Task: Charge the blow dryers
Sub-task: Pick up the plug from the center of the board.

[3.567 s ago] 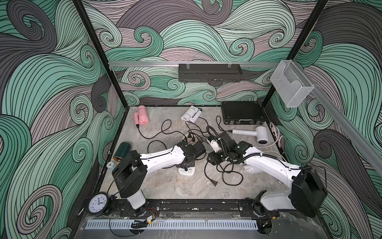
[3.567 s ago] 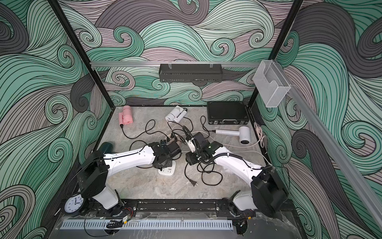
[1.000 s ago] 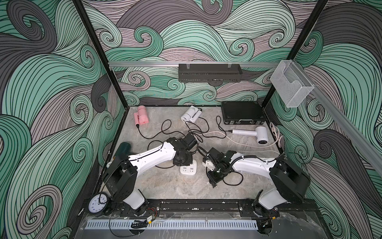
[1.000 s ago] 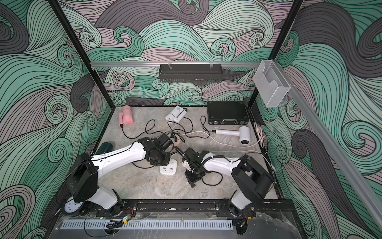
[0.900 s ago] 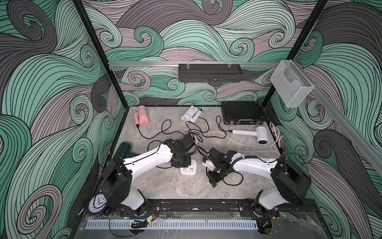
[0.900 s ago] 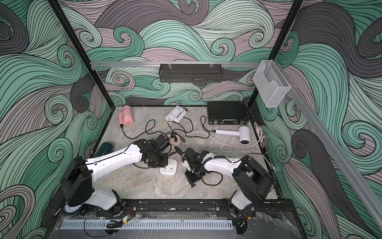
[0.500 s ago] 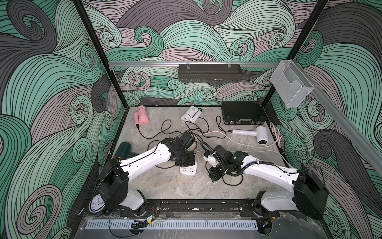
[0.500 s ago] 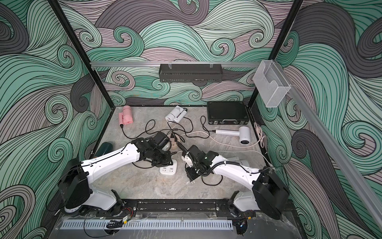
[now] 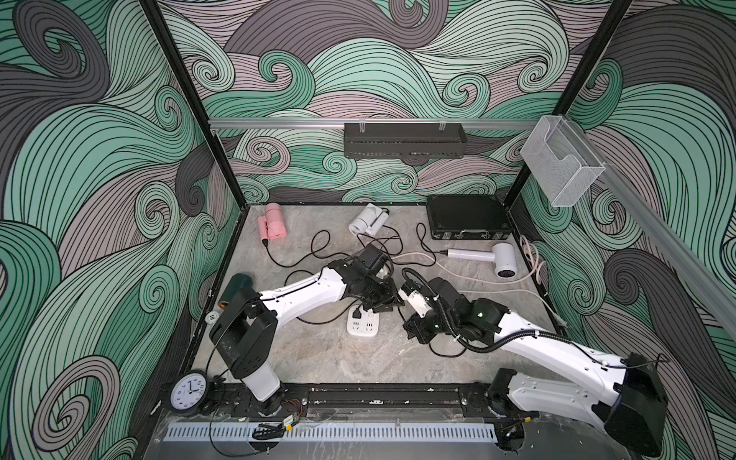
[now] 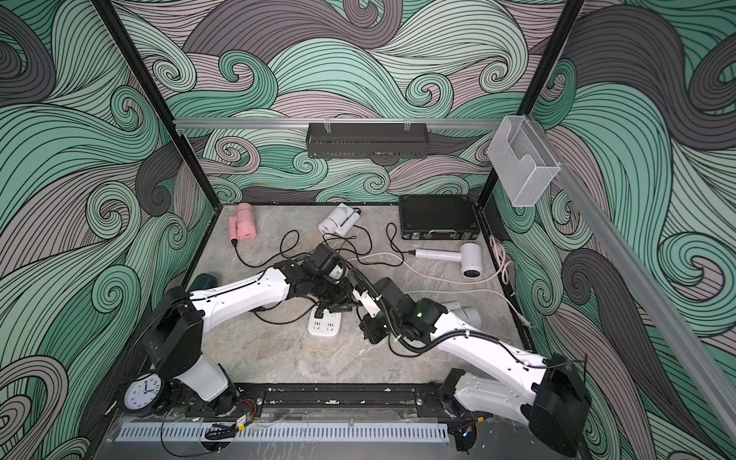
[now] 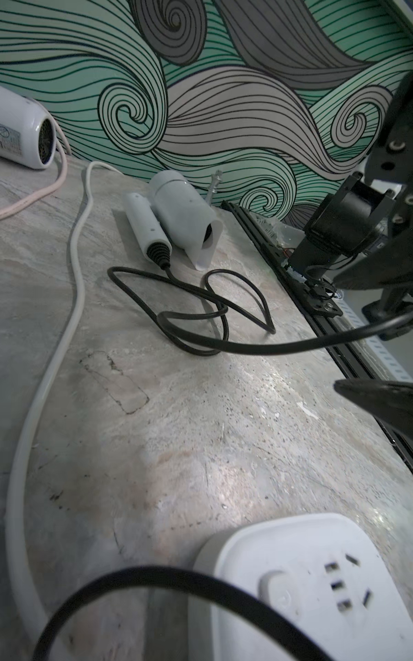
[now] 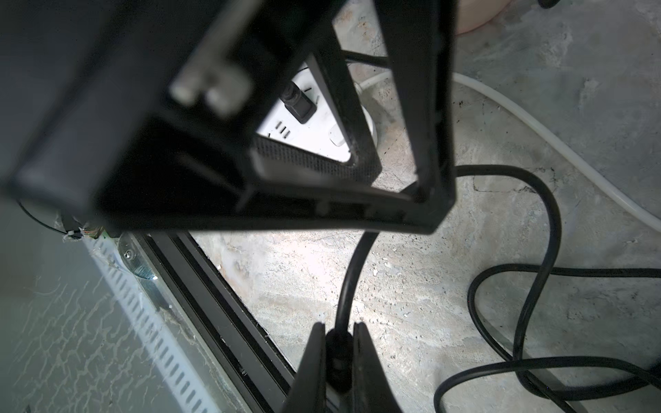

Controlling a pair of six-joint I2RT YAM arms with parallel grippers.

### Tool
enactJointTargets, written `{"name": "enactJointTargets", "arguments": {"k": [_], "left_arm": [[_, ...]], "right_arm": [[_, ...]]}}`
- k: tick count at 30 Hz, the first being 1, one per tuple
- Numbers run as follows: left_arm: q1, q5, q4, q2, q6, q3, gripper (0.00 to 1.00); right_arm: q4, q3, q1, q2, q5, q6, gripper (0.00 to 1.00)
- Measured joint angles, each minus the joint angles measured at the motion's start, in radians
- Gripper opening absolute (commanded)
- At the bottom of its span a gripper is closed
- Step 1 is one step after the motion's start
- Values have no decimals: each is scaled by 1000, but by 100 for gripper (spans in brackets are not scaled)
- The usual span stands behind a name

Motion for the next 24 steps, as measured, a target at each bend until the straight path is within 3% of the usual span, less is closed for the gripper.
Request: {"name": "enactJointTargets", "arguments": {"k": [5,18,21,24], "left_arm": [[0,41,39,40,-18,4,38],[6,89,43,80,-48,12,8],[10,89,42,80,-55,13,2],[18,87,27,80,-54,14,0]], "right_arm": [[13,-10,11,5,33,8,6],[121,-25,16,46,130,23,7],[142,-25,15,61,130,24,12],[157,-25,15,79,132,31,32]]}}
